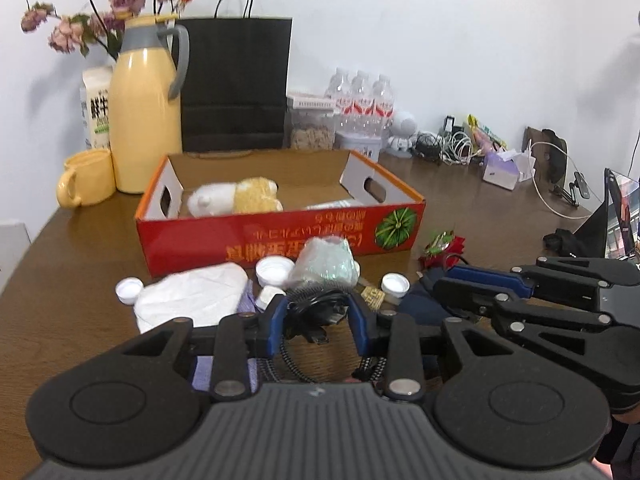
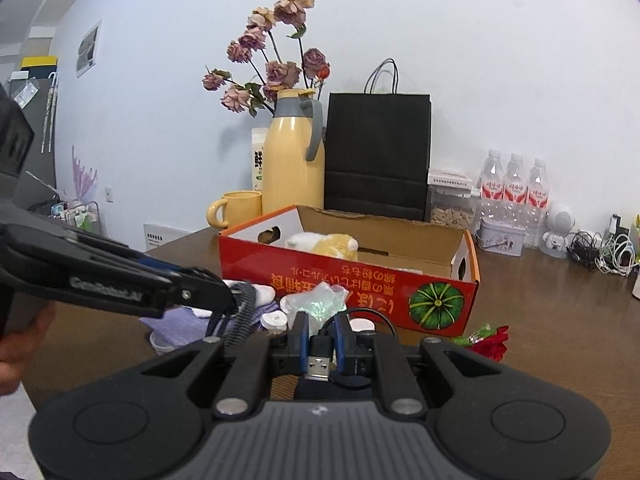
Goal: Organize objects
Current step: 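Carry both cables into the cardboard box while both grippers open to release them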
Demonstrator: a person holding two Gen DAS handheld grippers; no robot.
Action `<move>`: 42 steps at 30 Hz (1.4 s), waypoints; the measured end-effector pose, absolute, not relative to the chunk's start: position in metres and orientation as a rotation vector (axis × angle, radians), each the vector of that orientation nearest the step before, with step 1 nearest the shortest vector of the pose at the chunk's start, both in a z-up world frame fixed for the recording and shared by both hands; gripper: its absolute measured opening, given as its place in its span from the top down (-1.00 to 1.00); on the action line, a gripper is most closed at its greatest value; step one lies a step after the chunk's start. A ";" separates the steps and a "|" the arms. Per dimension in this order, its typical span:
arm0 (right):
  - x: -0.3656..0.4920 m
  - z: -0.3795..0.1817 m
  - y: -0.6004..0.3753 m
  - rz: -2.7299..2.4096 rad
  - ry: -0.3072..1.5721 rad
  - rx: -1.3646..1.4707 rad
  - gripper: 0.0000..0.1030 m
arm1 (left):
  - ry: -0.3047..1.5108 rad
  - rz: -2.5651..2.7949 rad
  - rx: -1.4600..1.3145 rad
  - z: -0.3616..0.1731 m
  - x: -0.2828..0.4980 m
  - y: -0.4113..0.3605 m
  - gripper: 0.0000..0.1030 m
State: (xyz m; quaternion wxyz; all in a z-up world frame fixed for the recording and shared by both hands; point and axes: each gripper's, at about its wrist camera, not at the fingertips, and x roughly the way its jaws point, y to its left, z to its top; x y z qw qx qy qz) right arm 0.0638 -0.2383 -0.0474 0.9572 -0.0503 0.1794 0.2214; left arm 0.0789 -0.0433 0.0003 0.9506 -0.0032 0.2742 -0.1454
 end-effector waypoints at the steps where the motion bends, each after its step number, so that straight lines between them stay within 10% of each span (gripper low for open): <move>1: 0.065 -0.049 -0.239 0.448 0.369 -0.100 0.77 | 0.562 -0.297 -0.009 -0.002 0.080 -0.043 0.35; 42: 0.294 -0.049 -0.208 0.309 0.436 -0.095 0.76 | 0.472 -0.018 -0.095 0.005 0.264 -0.024 0.30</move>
